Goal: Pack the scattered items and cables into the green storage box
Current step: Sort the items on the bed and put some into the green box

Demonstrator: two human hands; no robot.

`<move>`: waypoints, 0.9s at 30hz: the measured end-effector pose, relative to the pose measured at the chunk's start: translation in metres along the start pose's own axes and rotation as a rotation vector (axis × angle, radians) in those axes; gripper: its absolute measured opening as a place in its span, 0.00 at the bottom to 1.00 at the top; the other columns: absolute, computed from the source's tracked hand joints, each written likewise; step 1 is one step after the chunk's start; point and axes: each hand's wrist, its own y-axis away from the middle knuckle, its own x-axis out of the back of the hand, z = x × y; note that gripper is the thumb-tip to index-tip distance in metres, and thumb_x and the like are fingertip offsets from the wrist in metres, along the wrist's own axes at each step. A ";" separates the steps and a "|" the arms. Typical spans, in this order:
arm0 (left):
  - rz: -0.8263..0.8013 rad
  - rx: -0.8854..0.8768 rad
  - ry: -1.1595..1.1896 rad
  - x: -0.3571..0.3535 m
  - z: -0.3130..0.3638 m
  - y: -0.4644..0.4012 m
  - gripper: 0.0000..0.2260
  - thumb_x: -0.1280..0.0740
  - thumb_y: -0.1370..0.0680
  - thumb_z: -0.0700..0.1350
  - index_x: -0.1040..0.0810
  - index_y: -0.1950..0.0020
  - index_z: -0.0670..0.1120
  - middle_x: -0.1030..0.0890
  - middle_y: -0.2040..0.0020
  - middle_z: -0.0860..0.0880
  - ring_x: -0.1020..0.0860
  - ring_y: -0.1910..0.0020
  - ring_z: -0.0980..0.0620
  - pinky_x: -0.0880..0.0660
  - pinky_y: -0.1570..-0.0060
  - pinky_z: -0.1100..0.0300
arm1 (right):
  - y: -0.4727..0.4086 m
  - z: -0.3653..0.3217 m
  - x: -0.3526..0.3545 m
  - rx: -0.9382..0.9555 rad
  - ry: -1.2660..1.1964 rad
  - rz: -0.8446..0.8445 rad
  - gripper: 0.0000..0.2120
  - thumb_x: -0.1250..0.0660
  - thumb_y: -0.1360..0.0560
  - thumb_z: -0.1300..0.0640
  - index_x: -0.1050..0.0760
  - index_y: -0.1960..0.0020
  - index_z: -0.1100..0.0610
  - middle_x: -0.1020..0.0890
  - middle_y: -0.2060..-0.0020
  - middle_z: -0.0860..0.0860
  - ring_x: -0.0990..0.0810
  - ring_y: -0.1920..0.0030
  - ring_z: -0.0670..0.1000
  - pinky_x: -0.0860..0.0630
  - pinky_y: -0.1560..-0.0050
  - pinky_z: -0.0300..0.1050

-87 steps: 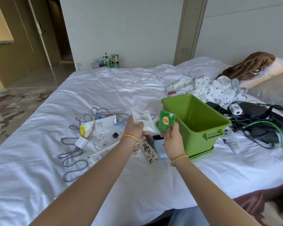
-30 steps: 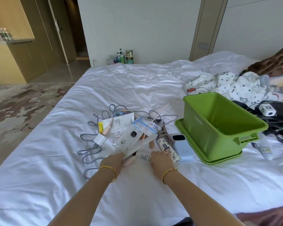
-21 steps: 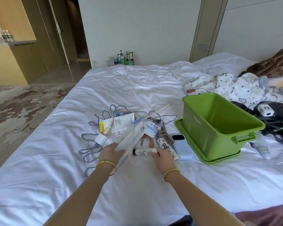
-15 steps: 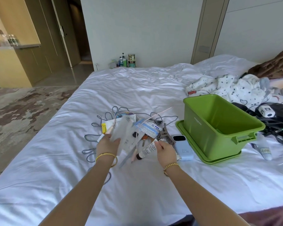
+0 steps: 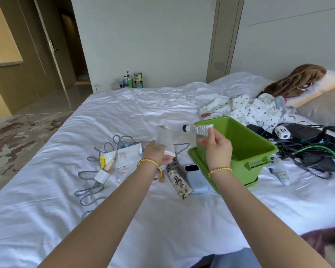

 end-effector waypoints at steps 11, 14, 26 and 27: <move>-0.247 -0.131 -0.234 -0.137 -0.018 0.006 0.16 0.42 0.19 0.46 0.30 0.32 0.46 0.23 0.41 0.44 0.18 0.64 0.55 0.21 0.67 0.65 | -0.055 0.038 0.119 0.005 0.629 -0.019 0.13 0.45 0.21 0.55 0.22 0.52 0.56 0.16 0.60 0.57 0.23 0.60 0.59 0.30 0.41 0.54; -0.408 -0.256 -0.677 -0.153 -0.015 -0.001 0.25 0.45 0.20 0.55 0.42 0.25 0.50 0.36 0.25 0.48 0.32 0.30 0.47 0.35 0.32 0.55 | -0.061 0.040 0.120 -0.006 0.676 -0.117 0.13 0.45 0.21 0.56 0.28 0.39 0.56 0.16 0.57 0.58 0.22 0.56 0.57 0.36 0.33 0.55; -0.147 -0.402 -1.054 -0.084 -0.068 -0.010 0.14 0.41 0.22 0.40 0.26 0.37 0.41 0.24 0.39 0.38 0.26 0.40 0.41 0.29 0.40 0.52 | -0.015 0.057 0.090 0.399 0.639 0.042 0.17 0.44 0.33 0.69 0.21 0.50 0.60 0.20 0.52 0.57 0.25 0.50 0.61 0.33 0.49 0.51; -0.135 -0.374 -1.068 -0.074 -0.073 -0.011 0.14 0.41 0.22 0.40 0.25 0.38 0.41 0.23 0.41 0.38 0.25 0.42 0.40 0.28 0.41 0.51 | -0.006 0.057 0.081 0.481 0.616 0.017 0.17 0.44 0.35 0.70 0.21 0.52 0.61 0.20 0.54 0.58 0.25 0.53 0.61 0.31 0.53 0.51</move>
